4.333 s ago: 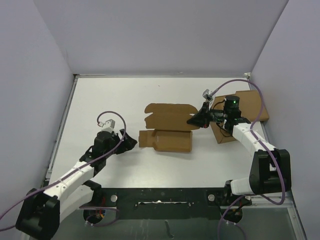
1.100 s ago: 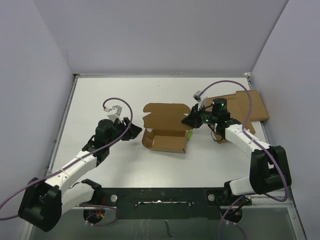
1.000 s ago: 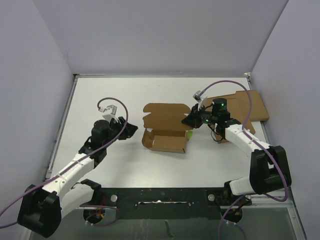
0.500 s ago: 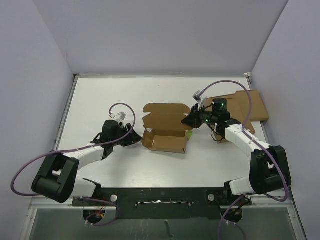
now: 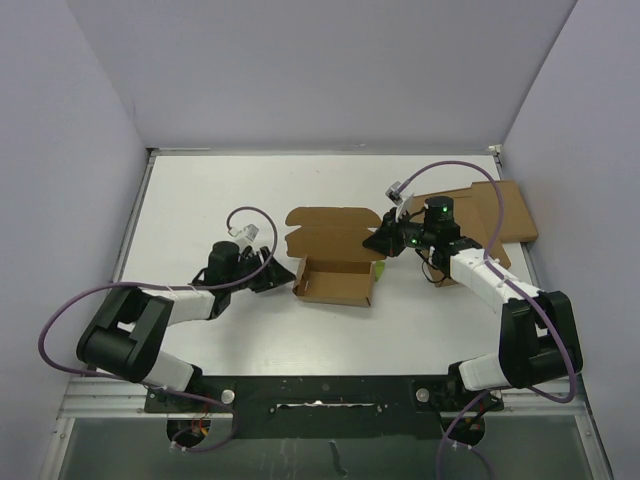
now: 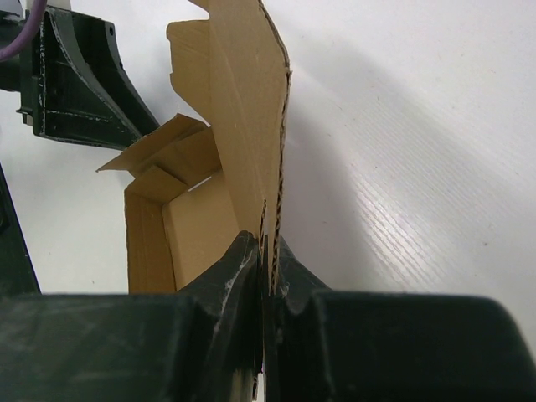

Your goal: Fold the paper box

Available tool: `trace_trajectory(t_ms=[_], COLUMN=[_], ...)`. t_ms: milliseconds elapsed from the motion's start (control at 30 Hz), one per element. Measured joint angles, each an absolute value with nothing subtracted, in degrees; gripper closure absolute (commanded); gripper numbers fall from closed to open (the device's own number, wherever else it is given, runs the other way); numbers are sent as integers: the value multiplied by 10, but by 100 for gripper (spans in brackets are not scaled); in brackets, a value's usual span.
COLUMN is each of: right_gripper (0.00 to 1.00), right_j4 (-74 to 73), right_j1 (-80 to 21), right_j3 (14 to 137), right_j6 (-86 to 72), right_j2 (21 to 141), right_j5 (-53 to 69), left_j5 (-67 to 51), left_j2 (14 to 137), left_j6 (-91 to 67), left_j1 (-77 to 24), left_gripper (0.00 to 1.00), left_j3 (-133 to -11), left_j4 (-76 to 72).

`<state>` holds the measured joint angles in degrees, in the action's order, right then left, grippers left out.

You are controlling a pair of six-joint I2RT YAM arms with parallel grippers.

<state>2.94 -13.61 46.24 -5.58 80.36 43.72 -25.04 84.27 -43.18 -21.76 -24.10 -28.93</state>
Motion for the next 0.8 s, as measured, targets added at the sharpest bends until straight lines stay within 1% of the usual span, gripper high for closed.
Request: trace_trajectory(t_ms=[533, 800], right_gripper=[100, 100], right_j4=[29, 29], right_j1=[-140, -140], right_j3=[462, 462], right_j6=[-55, -54], right_j2=[804, 804], right_j5=[439, 440], left_j5=[-268, -227], left_j2=[869, 874], left_j6=[-449, -442], left_j1=[-245, -287], left_gripper=[54, 55], left_j3=[-246, -289], left_j4=[-321, -272])
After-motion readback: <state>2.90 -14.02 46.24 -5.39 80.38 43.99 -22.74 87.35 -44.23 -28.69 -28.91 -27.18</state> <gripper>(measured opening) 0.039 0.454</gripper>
